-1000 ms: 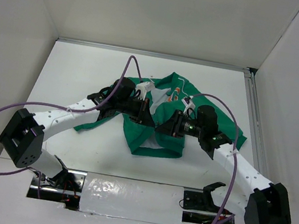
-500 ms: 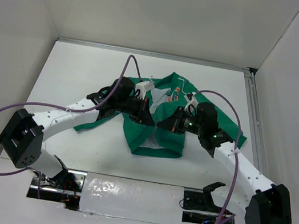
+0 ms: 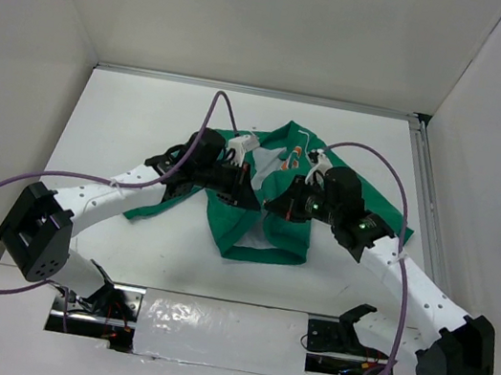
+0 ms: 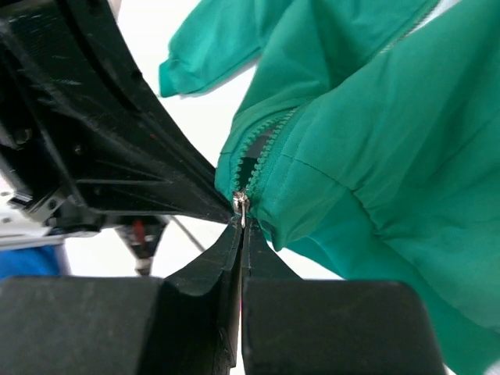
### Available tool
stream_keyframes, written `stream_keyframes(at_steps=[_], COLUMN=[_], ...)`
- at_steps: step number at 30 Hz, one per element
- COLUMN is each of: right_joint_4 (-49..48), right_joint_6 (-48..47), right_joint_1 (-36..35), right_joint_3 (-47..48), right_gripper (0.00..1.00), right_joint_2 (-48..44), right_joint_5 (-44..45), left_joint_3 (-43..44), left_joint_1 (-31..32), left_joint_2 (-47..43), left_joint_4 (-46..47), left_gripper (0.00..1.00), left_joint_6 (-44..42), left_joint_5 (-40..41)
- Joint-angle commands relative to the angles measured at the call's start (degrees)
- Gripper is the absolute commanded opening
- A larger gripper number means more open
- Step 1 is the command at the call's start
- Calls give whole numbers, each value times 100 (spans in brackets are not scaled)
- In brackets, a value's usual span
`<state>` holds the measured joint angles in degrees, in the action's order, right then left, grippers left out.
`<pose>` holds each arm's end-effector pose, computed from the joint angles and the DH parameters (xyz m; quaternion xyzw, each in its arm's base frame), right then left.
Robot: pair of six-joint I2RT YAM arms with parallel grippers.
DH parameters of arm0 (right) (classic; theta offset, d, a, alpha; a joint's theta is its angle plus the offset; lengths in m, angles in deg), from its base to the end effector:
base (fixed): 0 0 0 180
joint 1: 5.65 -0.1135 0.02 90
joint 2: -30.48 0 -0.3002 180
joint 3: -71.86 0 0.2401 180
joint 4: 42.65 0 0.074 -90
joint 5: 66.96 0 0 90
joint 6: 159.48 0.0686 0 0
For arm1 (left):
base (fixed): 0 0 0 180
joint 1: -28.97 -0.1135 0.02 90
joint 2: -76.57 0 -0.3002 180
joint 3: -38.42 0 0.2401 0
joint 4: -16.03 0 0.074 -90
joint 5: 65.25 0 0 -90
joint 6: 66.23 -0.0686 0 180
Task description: Zip up the jacket
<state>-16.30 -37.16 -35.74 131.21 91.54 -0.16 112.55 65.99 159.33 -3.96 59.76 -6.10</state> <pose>0.1904 0.1415 0.3046 -0.0871 0.8418 0.4086 0.3418 0.2473 -0.2305 0.3116 0.1432 0.8277 -0.4765 0.2594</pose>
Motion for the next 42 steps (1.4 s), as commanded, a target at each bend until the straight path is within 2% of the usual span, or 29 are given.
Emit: stream_keyframes(at_steps=[1, 4, 13, 15, 18, 19, 23, 25, 27, 29, 30, 31, 32, 34, 39, 42], right_joint_4=[77, 79, -177, -264, -441, -345, 138, 384, 473, 552, 631, 666, 806, 1017, 1457, 1659], right_joint_6=[-515, -752, -911, -1077, -1542, -1883, -2255, -2291, -2134, -1940, -1887, -1800, -1729, -1571, -1439, -1377], right_joint_1=[-111, -217, -235, -287, -357, -419, -577, -647, -648, -630, -630, -604, -586, -507, -296, -165], right_joint_3=[582, 636, 732, 698, 557, 539, 513, 513, 530, 670, 732, 845, 934, 1214, 1698, 1892], right_gripper=[0, 0, 0, 0, 0, 0, 0, 0, 0, 0, 0, 0, 0, 0, 0, 0], right_joint_2=[29, -14, 213, 153, 12, -23, -24, 2, 11, 11, 3, -6, 3, 46, 213, 354], right_joint_5=[1096, 1835, 2478, 2435, 1900, 1481, 941, 869, 852, 844, 835, 843, 791, 756, -17, -281], left_joint_3=[20, 37, -358, -437, -464, -368, -16, 159, 239, 196, 82, -6, -181, -349, -586, -903], left_joint_1=[77, 191, 315, 315, 315, 315, 175, 166, 271, 481, 526, 587, 701, 798, 1027, 1176], left_joint_2=[-32, 3, -207, -243, -199, -138, -6, -23, -163, -330, -557, -690, -926, -1165, -1508, -1605], left_joint_4=[-221, -431, -705, -810, -994, -1082, -1320, -1311, -1259, -1215, -1067, -987, -830, -609, 14, 936], left_gripper=[0, 0, 0, 0, 0, 0, 0, 9, 36, 57, 63, 83, 99, 99, 99, 99], left_joint_6=[-320, -460, -602, -619, -611, -584, -663, -812, -1205, -1610, -1752, -1901, -2216, -2446, -3017, -3816], left_joint_5=[-228, -132, -439, -448, -335, -99, 140, 219, 334, 762, 913, 1114, 1464, 1826, 2872, 2971])
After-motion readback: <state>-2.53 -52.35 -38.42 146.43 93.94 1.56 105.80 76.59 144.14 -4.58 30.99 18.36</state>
